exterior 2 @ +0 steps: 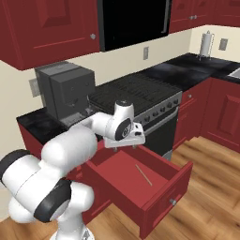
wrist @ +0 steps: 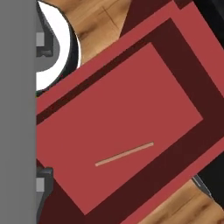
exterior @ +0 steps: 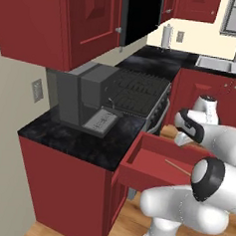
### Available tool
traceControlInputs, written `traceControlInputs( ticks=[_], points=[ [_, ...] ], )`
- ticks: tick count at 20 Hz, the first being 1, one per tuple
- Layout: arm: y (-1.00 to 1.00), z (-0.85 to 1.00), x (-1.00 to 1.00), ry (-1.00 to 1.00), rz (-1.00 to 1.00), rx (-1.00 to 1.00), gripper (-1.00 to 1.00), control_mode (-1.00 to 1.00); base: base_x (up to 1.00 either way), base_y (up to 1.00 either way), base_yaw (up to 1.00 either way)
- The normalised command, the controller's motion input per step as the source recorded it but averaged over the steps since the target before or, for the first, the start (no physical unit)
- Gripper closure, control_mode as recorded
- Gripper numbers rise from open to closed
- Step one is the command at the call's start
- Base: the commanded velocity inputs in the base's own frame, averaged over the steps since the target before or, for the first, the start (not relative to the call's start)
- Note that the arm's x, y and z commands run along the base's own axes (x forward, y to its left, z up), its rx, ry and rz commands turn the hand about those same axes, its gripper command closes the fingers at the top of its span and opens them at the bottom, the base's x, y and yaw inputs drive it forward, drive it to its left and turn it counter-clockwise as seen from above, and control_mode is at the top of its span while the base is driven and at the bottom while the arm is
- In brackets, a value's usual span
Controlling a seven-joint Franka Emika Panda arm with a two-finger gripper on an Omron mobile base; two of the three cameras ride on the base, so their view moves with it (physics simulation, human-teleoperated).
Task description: Take a straw from the drawer in front and place it inside the glass cup on the dining counter.
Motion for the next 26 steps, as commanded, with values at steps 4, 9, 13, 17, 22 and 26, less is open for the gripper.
traceControlInputs(
  ticks=[4,9,13,17,22,26],
  points=[
    [0.00,-0.37,0.12,0.00,-0.17,-0.04,-1.00,-1.00,0.00,0.00,0.00],
    [-0.02,-0.41,0.03,0.00,-0.18,-0.03,-1.00,-1.00,0.00,0.00,0.00],
    [-0.12,-0.38,0.18,0.00,-0.11,-0.01,-1.00,-1.00,0.00,0.00,0.00],
    [-0.17,-0.40,0.22,0.00,-0.03,0.00,-1.00,-1.00,0.00,0.00,0.00],
    [-0.23,-0.38,0.20,0.00,-0.02,0.00,-1.00,-1.00,0.00,0.00,0.00],
    [-0.16,-0.40,0.10,0.00,-0.03,0.00,-1.00,-1.00,0.00,0.00,0.00]
  ],
)
